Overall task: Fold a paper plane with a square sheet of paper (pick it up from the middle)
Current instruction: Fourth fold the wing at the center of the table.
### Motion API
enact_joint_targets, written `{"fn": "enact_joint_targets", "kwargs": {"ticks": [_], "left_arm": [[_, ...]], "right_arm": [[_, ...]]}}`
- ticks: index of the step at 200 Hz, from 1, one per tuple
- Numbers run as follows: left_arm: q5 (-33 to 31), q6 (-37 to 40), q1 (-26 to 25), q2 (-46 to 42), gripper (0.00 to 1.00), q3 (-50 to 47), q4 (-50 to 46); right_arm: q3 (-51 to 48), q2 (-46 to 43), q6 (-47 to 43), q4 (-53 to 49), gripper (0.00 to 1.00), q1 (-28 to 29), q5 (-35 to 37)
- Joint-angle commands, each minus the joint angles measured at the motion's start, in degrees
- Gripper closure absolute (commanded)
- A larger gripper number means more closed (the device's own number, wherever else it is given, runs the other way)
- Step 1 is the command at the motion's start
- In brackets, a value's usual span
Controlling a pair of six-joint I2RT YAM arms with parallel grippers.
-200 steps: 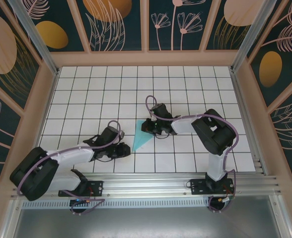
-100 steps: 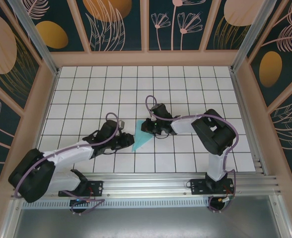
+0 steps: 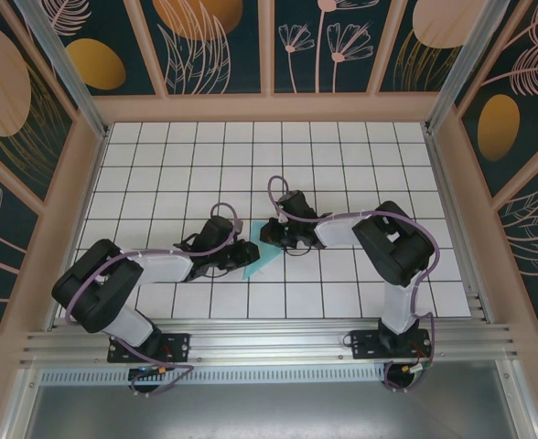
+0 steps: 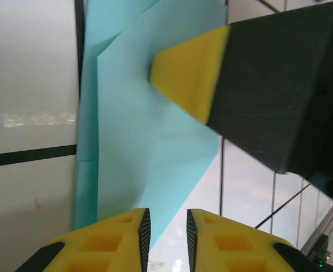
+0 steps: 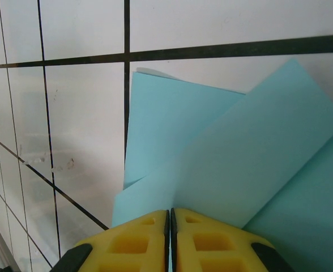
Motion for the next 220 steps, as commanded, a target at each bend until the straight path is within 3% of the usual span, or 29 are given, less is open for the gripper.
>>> {"fn": "enact_joint_targets", "kwargs": {"ticks": [1,59,102,142,186,220], "left_arm": [[-0.57,0.96,-0.15,2.05,0.76,-2.08,-0.37],[-4.59,3.81,-0.14,3.04,0.81,-5.66,-5.31],[-5.43,4.53,-0.19,3.31,0.82,-4.74,-6.39],[-5.79,4.97,-0.18,3.45,0.82,-3.68,-7.06],[-6.87,5.92,-0.19,3.45,0.83,-4.78,-8.48],[-7.84,6.02,-0.19,3.45,0.86,-6.55,-8.07]], "right_arm": [[-0.93,4.06,-0.66,-7.37,0.86,1.14,3.75],[4.98,-0.03,-1.39,-8.81,0.86,1.15,1.60],[5.71,-1.30,-0.04,-5.14,0.91,2.73,-2.41],[5.12,1.06,1.00,-5.43,0.93,4.40,0.73],[6.41,3.69,-2.94,-8.79,0.91,1.68,5.49],[5.81,3.76,-4.28,-6.88,0.90,-2.34,4.25]]}}
